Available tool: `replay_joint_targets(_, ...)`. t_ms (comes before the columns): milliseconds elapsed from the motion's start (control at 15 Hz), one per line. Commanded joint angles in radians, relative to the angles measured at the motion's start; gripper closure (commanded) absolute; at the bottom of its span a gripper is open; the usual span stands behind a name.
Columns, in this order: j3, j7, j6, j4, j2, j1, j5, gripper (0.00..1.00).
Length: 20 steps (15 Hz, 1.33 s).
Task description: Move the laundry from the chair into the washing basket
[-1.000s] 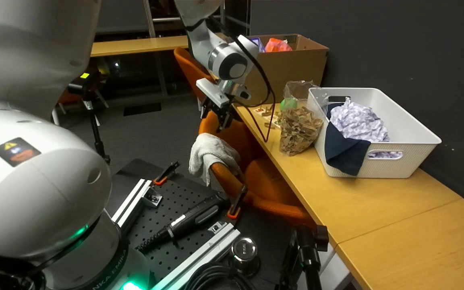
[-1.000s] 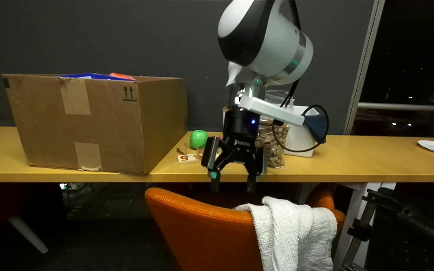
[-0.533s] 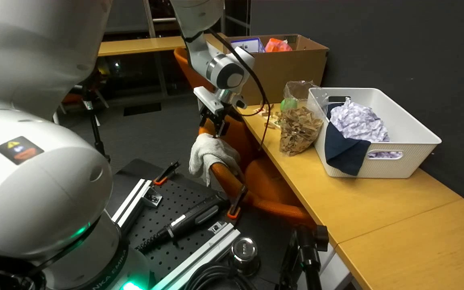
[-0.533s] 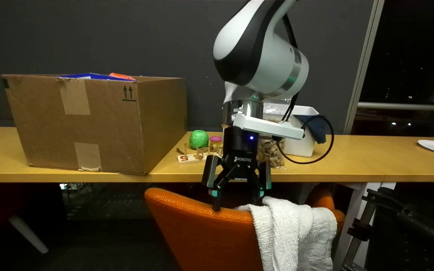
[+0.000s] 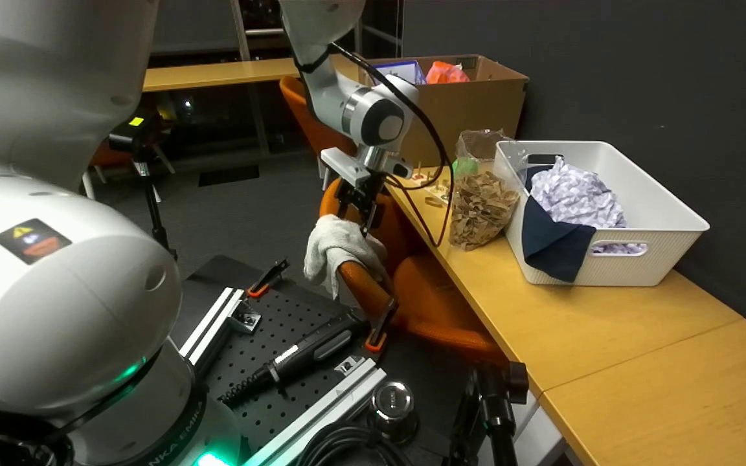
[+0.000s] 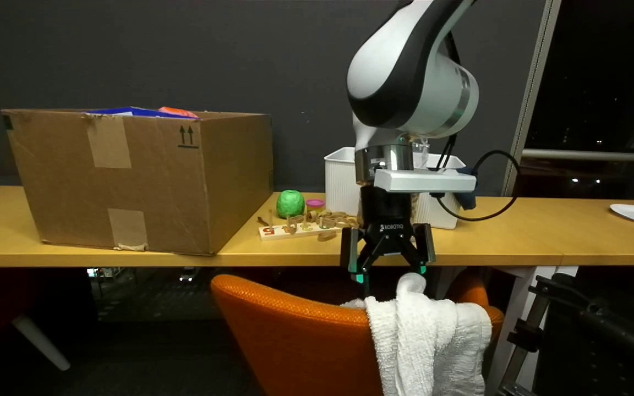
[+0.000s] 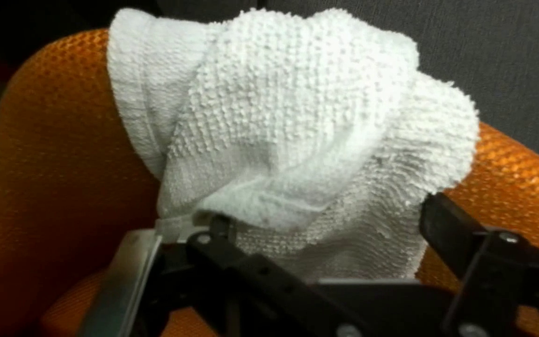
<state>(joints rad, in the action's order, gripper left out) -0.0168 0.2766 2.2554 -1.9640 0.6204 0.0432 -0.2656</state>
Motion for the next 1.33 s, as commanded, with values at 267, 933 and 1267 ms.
replay_joint_targets(267,-0.023,0.006,0.003,-0.02,0.002,0.019,-0.012,0.51)
replay_joint_targets(933,0.016,0.03,0.0,-0.16,-0.175,0.009,0.008,0.96)
replay_joint_targets(1267,0.073,0.119,-0.068,-0.228,-0.397,0.018,0.115,0.96)
